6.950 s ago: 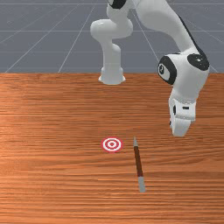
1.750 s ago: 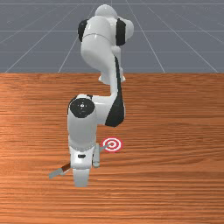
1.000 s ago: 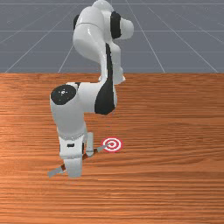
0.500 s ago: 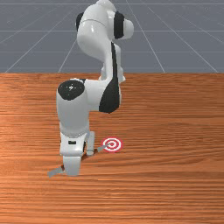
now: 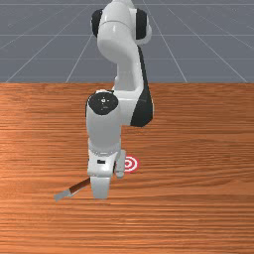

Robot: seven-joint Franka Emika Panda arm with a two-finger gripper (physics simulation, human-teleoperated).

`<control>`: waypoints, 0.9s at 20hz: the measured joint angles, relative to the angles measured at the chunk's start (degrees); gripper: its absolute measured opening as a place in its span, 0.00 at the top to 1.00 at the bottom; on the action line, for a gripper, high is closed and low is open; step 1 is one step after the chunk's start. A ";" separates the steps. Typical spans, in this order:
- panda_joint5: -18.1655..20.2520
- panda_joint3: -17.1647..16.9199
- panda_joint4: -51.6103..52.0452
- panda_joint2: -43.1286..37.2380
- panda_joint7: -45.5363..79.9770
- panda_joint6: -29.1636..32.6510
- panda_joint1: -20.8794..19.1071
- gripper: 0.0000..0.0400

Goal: Pick up the pen and put it to the marker

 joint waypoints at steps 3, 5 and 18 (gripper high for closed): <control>-0.24 0.02 -10.98 -5.90 -0.35 5.07 -0.32 0.00; -1.28 0.74 -13.21 -7.04 -4.48 6.49 -0.92 0.00; -2.33 0.46 -29.46 -11.85 -5.12 18.24 -1.74 0.00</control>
